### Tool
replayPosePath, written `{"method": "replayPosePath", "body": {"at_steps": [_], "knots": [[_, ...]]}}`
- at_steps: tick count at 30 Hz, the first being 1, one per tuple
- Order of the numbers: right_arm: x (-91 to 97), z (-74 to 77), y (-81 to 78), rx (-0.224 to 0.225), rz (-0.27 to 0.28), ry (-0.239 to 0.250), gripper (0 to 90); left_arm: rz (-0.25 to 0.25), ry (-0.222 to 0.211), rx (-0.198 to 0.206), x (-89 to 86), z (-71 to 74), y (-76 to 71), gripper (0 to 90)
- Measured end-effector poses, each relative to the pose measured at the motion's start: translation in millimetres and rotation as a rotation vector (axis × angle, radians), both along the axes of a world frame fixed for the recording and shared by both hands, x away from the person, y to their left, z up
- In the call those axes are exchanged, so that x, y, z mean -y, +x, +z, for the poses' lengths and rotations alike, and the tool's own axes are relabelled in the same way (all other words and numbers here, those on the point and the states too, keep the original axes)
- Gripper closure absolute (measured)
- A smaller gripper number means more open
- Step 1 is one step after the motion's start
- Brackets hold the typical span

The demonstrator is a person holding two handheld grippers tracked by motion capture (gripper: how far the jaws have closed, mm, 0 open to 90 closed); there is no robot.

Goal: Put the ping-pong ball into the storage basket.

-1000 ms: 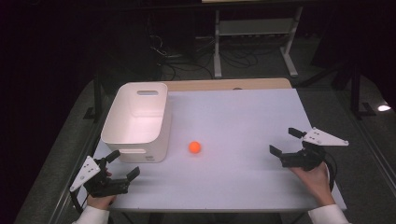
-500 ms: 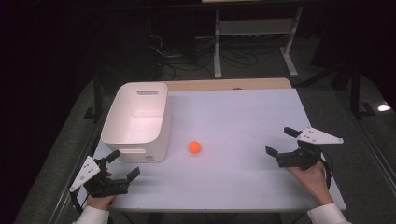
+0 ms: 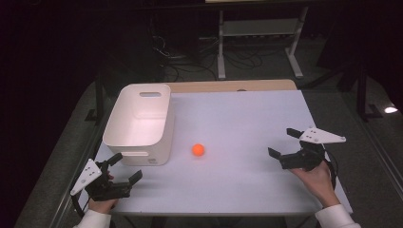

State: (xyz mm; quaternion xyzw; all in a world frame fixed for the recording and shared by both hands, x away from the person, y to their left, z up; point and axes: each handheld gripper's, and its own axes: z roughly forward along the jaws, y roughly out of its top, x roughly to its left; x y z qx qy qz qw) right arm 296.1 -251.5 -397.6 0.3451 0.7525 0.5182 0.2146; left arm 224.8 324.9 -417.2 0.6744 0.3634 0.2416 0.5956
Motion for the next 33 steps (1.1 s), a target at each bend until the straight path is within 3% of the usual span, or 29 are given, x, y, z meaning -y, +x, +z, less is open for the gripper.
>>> {"method": "replayPosePath", "body": {"at_steps": [33], "knots": [[-27.0,17.9,18.3,-0.069,0.118,-0.069,0.0,0.002,0.011,-0.002,-0.1,-0.1,0.2,0.0]]}}
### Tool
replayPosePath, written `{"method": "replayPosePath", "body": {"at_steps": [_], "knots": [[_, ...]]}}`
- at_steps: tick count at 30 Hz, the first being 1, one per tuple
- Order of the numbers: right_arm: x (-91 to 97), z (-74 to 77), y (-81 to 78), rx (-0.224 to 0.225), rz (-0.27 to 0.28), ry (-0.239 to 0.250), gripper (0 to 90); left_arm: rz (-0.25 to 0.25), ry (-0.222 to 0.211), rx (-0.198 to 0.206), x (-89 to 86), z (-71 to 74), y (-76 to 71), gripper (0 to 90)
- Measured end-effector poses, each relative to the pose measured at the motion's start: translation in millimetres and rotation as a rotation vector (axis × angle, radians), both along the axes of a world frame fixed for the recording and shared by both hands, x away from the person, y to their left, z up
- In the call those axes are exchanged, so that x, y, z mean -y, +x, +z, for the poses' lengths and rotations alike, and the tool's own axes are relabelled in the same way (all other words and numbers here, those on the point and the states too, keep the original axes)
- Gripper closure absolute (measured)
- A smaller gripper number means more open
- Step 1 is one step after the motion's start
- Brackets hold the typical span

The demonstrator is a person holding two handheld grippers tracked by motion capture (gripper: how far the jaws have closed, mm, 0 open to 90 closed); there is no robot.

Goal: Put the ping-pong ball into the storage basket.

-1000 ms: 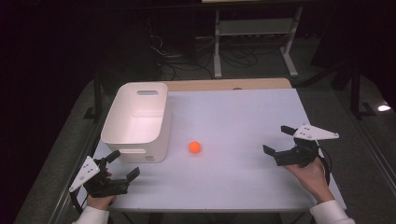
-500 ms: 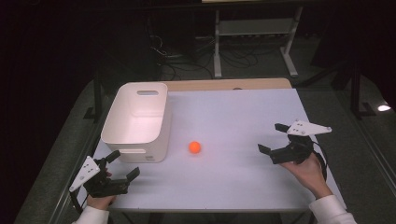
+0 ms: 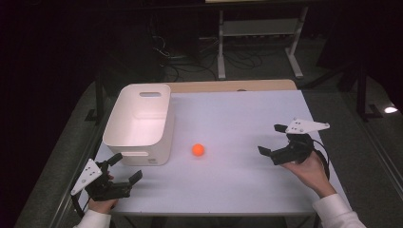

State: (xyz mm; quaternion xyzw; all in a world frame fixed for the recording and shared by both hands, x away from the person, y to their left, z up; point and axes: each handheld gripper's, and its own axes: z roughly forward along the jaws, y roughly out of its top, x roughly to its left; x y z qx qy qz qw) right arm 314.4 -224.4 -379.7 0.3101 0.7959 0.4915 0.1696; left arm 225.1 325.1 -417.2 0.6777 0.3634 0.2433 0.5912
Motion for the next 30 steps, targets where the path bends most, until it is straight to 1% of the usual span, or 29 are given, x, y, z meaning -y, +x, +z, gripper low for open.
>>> {"method": "replayPosePath", "body": {"at_steps": [4,8,9,12,20,22,23,27,29,30], "knots": [[-3.6,2.3,2.0,-0.005,0.013,-0.003,0.0,0.0,0.003,-0.001,0.2,0.0,-0.2,0.0],[-7.3,4.8,3.8,-0.013,0.025,-0.016,0.0,-0.001,0.0,0.001,0.6,-0.1,-0.1,0.0],[-7.9,5.3,4.9,-0.007,0.031,-0.026,0.0,-0.001,-0.001,0.001,0.7,0.0,-0.2,0.0],[-11.4,7.8,6.2,-0.017,0.038,-0.033,0.0,0.001,-0.002,0.0,0.6,0.0,-0.3,0.0],[-15.9,12.0,8.7,-0.016,0.063,-0.033,0.0,0.001,0.001,0.0,0.5,0.1,-0.5,0.0],[-17.2,12.1,10.1,-0.013,0.069,-0.047,0.0,0.001,0.002,-0.001,0.5,0.1,-0.5,0.0],[-19.2,12.2,11.1,-0.02,0.075,-0.053,0.0,0.001,0.002,0.0,0.4,0.0,-0.5,0.0],[-22.9,12.7,12.7,-0.028,0.084,-0.059,0.0,0.002,0.0,0.0,0.4,0.0,-0.6,0.0],[-27.2,13.4,14.9,-0.033,0.101,-0.069,0.0,0.002,0.0,0.0,0.4,0.0,-0.4,0.0],[-27.2,13.4,14.9,-0.033,0.101,-0.069,0.0,0.002,-0.001,0.0,0.6,0.0,-0.4,0.0]]}}
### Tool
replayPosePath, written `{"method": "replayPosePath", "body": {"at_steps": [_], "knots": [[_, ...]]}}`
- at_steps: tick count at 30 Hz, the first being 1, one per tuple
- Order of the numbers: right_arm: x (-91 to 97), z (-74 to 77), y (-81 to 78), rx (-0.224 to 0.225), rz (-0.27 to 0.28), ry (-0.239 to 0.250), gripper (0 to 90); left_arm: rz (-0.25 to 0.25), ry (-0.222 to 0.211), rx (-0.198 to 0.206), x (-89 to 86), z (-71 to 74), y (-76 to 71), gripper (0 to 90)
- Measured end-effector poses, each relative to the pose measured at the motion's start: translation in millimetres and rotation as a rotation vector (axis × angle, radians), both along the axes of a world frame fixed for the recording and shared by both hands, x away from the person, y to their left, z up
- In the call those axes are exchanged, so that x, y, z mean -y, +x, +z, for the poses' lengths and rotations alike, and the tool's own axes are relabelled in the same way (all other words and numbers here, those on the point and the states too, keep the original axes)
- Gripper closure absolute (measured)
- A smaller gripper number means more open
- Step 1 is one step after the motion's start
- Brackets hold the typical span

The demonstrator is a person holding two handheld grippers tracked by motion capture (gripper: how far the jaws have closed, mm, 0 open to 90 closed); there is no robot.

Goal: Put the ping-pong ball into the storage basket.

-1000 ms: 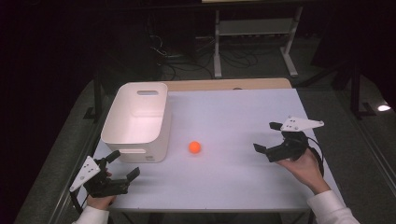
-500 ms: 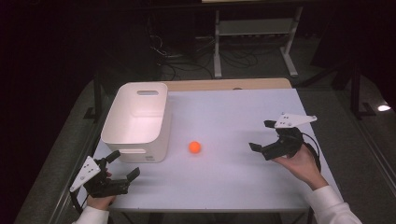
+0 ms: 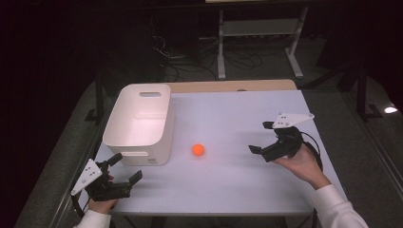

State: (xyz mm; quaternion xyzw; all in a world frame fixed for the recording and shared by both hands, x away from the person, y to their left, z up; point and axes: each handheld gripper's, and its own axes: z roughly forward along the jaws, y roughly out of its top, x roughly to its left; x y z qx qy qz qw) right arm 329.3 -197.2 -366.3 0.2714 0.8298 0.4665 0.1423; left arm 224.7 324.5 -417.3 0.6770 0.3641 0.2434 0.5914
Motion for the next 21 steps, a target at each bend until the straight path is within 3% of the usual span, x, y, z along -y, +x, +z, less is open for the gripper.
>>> {"method": "replayPosePath", "body": {"at_steps": [21], "knots": [[-25.1,5.0,11.0,-0.043,0.072,-0.053,0.0,-0.004,0.002,0.002,0.1,0.0,0.3,0.0]]}}
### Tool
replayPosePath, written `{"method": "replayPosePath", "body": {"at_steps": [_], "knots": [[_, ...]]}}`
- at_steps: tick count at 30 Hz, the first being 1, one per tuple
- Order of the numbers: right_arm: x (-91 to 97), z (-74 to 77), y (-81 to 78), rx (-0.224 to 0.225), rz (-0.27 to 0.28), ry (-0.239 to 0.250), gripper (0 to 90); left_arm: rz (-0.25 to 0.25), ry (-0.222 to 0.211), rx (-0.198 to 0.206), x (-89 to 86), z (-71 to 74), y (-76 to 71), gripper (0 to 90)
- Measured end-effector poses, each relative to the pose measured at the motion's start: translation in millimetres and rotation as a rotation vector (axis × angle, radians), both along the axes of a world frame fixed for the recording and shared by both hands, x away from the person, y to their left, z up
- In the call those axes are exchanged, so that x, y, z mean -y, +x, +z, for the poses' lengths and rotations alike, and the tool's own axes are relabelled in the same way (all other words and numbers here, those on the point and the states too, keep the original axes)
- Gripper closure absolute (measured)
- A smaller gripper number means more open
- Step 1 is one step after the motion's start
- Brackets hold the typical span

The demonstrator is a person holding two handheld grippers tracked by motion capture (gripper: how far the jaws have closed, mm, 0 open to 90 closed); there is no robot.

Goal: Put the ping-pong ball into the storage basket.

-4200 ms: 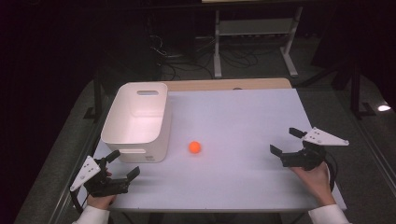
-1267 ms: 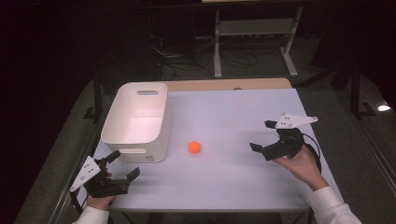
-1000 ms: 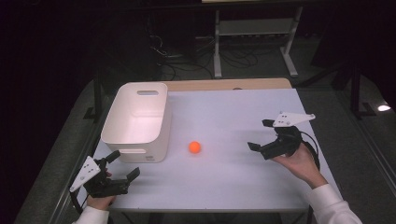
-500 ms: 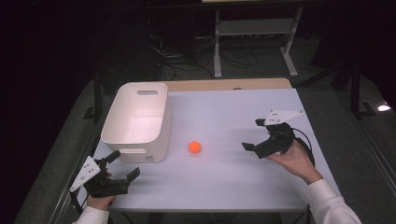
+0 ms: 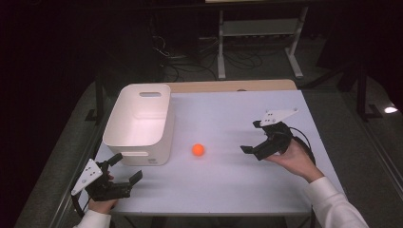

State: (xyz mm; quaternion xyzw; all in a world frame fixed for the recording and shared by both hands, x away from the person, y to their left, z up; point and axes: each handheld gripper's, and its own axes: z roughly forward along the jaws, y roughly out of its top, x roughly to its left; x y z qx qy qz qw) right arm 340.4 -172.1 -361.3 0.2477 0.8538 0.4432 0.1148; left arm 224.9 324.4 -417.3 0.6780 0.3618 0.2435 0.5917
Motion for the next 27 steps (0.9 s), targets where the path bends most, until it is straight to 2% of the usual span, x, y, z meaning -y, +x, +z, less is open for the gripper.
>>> {"method": "replayPosePath", "body": {"at_steps": [23,26,27], "knots": [[-25.7,2.1,8.9,-0.03,0.056,-0.032,0.0,-0.001,-0.002,-0.003,0.6,0.0,-0.5,0.0],[-29.0,2.8,10.1,-0.032,0.067,-0.042,0.0,0.0,-0.001,-0.005,0.7,0.0,-0.6,0.0],[-30.7,2.6,11.9,-0.017,0.079,-0.061,0.0,0.0,-0.002,-0.004,0.7,0.0,-0.7,0.0]]}}
